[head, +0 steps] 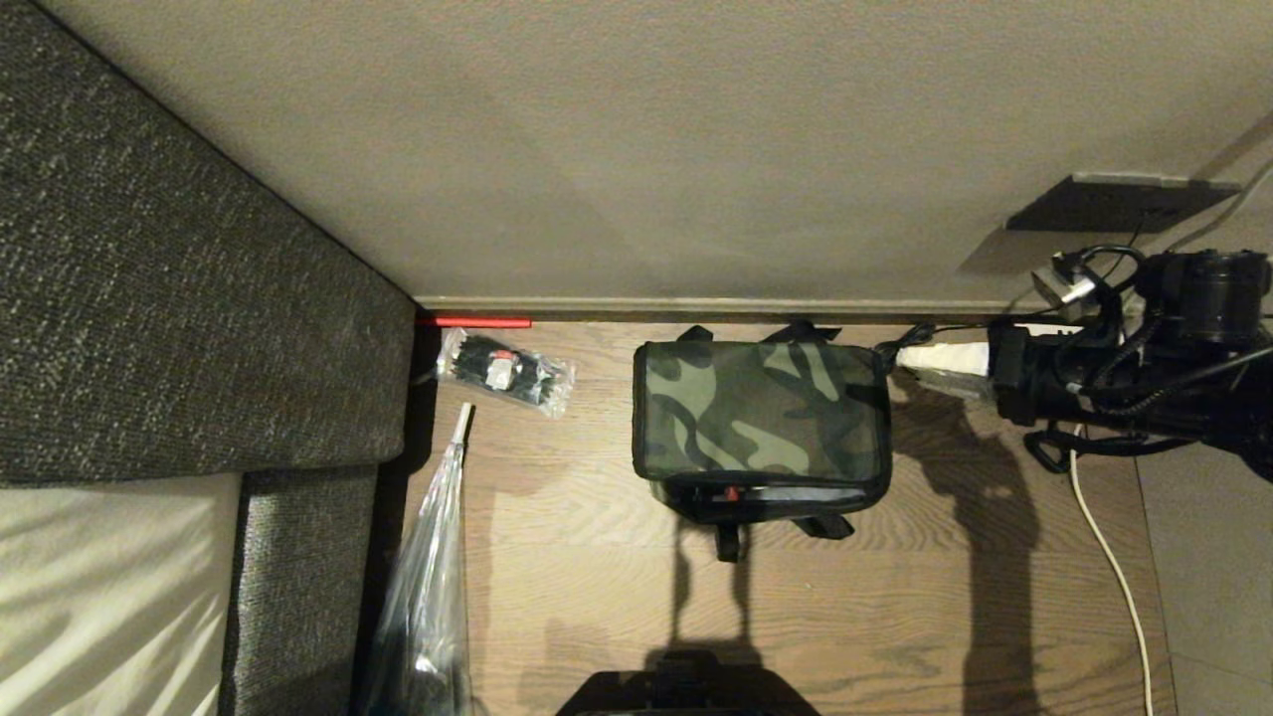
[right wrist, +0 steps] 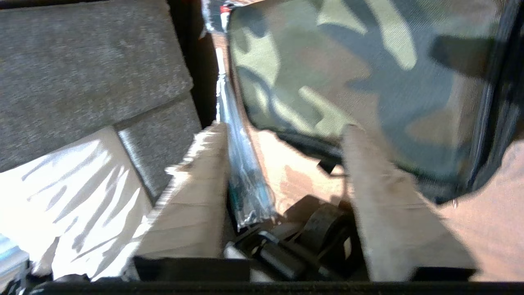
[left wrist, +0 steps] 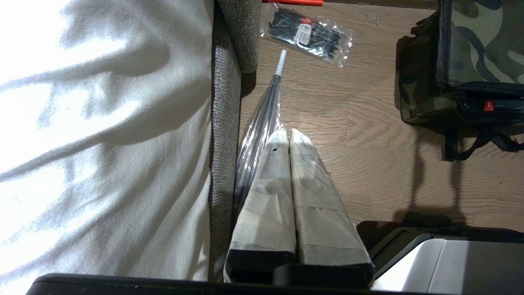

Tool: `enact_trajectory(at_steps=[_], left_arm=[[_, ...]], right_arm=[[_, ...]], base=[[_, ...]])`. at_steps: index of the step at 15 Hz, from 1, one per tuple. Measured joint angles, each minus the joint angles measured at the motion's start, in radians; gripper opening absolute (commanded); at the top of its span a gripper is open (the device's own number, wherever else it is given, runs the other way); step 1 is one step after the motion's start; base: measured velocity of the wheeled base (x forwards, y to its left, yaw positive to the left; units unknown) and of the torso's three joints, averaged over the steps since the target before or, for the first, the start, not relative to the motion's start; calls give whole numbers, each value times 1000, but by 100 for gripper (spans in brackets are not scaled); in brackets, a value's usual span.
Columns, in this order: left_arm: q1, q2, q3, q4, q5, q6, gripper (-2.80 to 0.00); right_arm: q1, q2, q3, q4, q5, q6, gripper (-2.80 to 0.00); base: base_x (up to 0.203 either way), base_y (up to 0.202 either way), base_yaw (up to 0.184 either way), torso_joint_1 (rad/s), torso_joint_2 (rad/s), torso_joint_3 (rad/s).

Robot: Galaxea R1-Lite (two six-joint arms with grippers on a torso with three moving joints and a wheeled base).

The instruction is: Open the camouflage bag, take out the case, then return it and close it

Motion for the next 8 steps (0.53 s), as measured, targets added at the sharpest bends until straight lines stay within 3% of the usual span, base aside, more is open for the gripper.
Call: enact_trajectory(at_steps=[2, 4, 8], left_arm=[[0, 0, 0, 0, 0, 0, -280], [0, 0, 0, 0, 0, 0, -280], [0, 0, 0, 0, 0, 0, -280]], right_arm=[[0, -124, 57, 51, -17, 1, -280], [0, -272, 146, 113, -94, -25, -280], [-9, -587, 402, 227, -360, -238, -280]], base=[[0, 0, 0, 0, 0, 0], [0, 0, 0, 0, 0, 0], [0, 0, 0, 0, 0, 0]])
